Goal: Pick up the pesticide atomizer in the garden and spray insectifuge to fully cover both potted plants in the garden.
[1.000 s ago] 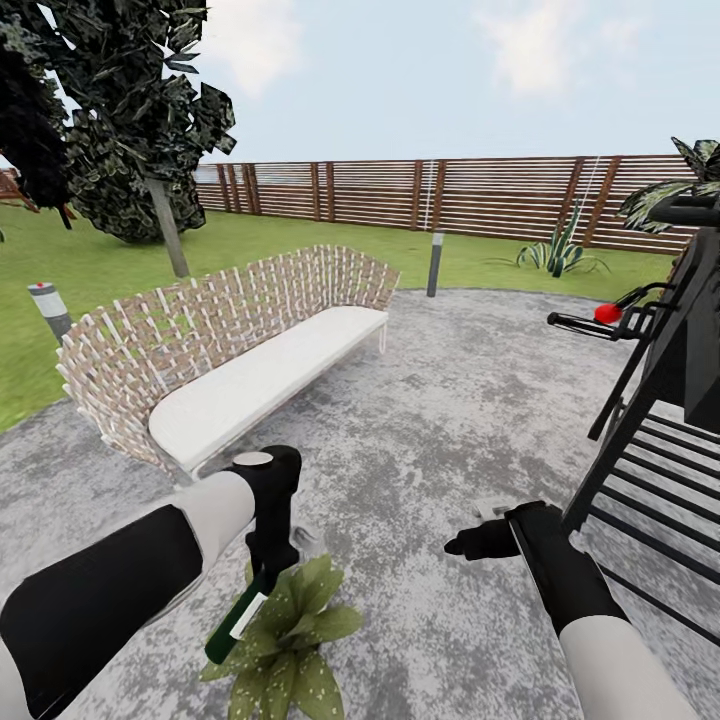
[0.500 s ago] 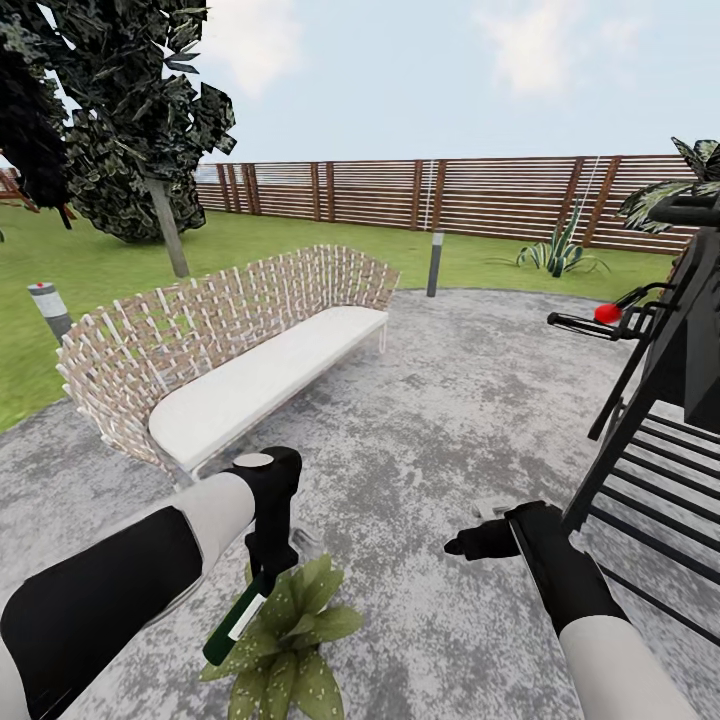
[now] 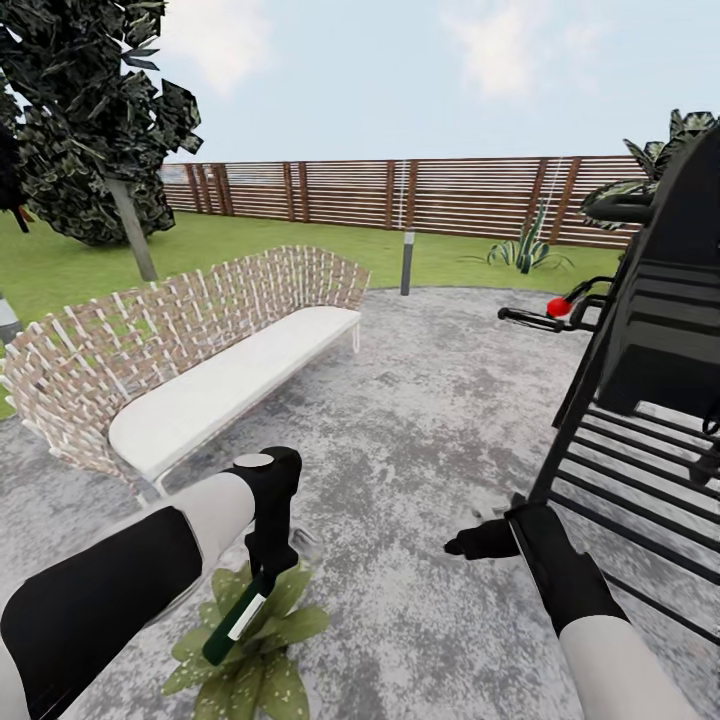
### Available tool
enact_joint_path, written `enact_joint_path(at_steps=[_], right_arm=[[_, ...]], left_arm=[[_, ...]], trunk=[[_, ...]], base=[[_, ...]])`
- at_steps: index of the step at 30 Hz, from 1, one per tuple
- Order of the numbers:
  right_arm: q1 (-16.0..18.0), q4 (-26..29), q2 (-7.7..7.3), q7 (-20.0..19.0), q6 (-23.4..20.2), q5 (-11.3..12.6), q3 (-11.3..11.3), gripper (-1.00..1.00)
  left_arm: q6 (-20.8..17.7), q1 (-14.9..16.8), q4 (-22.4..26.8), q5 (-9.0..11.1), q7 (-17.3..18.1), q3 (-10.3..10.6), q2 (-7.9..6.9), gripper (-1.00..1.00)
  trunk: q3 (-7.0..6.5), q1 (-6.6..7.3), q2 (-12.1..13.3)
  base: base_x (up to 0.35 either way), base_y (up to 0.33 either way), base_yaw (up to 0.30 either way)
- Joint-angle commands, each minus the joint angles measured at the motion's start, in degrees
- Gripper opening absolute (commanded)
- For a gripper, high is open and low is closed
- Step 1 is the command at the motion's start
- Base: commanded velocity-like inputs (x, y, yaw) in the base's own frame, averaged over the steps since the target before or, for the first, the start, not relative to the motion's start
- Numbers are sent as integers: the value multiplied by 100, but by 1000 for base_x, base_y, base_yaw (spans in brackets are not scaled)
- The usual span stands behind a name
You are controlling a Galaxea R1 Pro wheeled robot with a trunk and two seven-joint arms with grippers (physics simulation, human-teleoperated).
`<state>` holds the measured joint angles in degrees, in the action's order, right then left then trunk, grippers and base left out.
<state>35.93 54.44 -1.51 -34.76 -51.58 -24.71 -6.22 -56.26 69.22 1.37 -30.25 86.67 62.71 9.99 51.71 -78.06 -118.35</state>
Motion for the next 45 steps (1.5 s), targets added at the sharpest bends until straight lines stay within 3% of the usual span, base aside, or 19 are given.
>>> enact_joint_path(at_steps=[1, 28, 31, 33, 35, 38, 45], right_arm=[[3, 6, 1, -58, -10, -60, -9, 100], [2, 6, 1, -58, -10, -60, -8, 100], [5, 6, 1, -58, -10, -60, -9, 100], [3, 6, 1, -58, -10, -60, -10, 100], [4, 6, 1, -58, -10, -60, -11, 100], [5, 6, 1, -58, -10, -60, -11, 100], [3, 6, 1, -58, -10, -60, -10, 100]], left_arm=[[-60, 3, 4, -60, 52, -10, 1, -100], [-60, -9, -12, -76, 52, 12, 1, -100], [-60, -111, -14, -423, 52, 13, 1, -100], [-60, -152, -14, -893, 52, 10, 1, -100], [-60, -166, -14, -1185, 52, 5, 1, -100], [-60, -171, -11, -1310, 52, -2, 1, -100], [-60, -172, 4, -1343, 52, -26, 1, -100]], trunk=[[5, 1, -2], [5, 1, -2], [5, 1, -2], [5, 1, -2], [5, 1, -2], [5, 1, -2], [5, 1, -2]], base=[[-6, -84, -27], [-89, -28, -1], [0, 0, 0], [0, 0, 0], [0, 0, 0], [0, 0, 0], [0, 0, 0]])
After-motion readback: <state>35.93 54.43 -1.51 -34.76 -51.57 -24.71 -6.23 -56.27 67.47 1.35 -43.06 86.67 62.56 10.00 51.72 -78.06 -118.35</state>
